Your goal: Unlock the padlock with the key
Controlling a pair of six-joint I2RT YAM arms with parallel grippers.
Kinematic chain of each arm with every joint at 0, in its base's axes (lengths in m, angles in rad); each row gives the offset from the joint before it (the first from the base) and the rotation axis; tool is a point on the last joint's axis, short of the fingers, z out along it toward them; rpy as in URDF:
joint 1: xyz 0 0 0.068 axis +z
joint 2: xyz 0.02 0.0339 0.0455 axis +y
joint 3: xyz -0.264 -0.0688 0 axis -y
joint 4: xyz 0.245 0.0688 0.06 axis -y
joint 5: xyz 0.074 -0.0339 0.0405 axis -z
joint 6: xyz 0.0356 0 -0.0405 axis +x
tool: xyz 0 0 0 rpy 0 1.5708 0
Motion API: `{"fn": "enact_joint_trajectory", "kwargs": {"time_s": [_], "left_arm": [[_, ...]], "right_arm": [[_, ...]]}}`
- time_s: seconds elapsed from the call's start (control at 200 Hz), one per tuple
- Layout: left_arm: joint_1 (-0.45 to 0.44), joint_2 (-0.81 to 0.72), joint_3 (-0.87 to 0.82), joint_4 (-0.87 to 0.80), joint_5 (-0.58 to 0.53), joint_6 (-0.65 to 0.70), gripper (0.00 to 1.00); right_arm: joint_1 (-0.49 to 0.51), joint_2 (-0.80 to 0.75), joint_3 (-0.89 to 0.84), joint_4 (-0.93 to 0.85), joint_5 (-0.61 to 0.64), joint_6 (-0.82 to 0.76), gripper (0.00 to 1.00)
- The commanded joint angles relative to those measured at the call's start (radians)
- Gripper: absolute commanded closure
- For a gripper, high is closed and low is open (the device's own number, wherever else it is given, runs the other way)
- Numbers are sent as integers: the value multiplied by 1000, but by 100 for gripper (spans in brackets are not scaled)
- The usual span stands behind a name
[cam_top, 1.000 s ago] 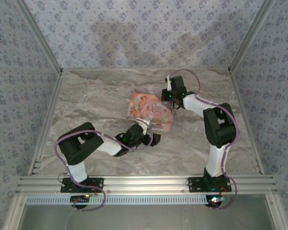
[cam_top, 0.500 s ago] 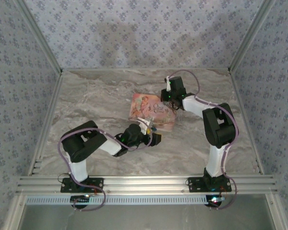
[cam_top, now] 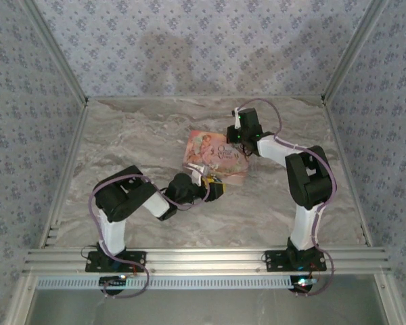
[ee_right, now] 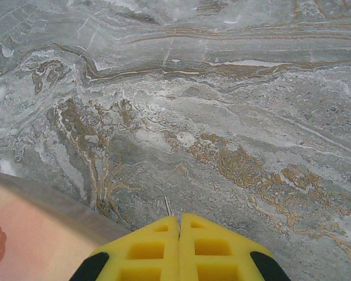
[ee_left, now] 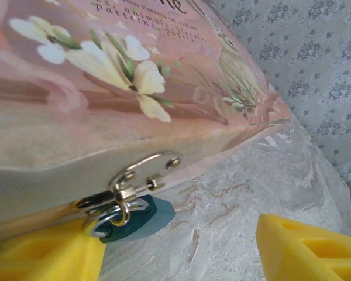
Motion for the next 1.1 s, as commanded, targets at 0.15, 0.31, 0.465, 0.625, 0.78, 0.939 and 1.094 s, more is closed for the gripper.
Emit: {"fn": "enact_joint_trajectory", "kwargs": {"time_s": [0.15, 0.31, 0.465, 0.625, 0.78, 0.939, 1.094], "left_arm": [[3, 18, 3, 202, 26, -52, 36], [-9, 3, -18, 202, 25, -52, 36], [-14, -1, -34, 203, 6, -61, 41], [-18, -1, -43, 202, 1, -63, 38], [-33, 31, -1, 187, 14, -68, 34], [-49, 78, 37, 188, 17, -91, 32], [-54, 89, 39, 203, -2, -105, 33]], "right_arm": [[15, 6, -39, -108, -14, 6, 100], [14, 3, -39, -111, -13, 5, 100], [12, 0, -39, -110, -15, 6, 100], [14, -3, -39, -114, -14, 6, 100], [16, -4, -39, -113, -14, 6, 100], [16, -7, -39, -117, -13, 6, 100], [17, -9, -38, -117, -11, 5, 100]]}}
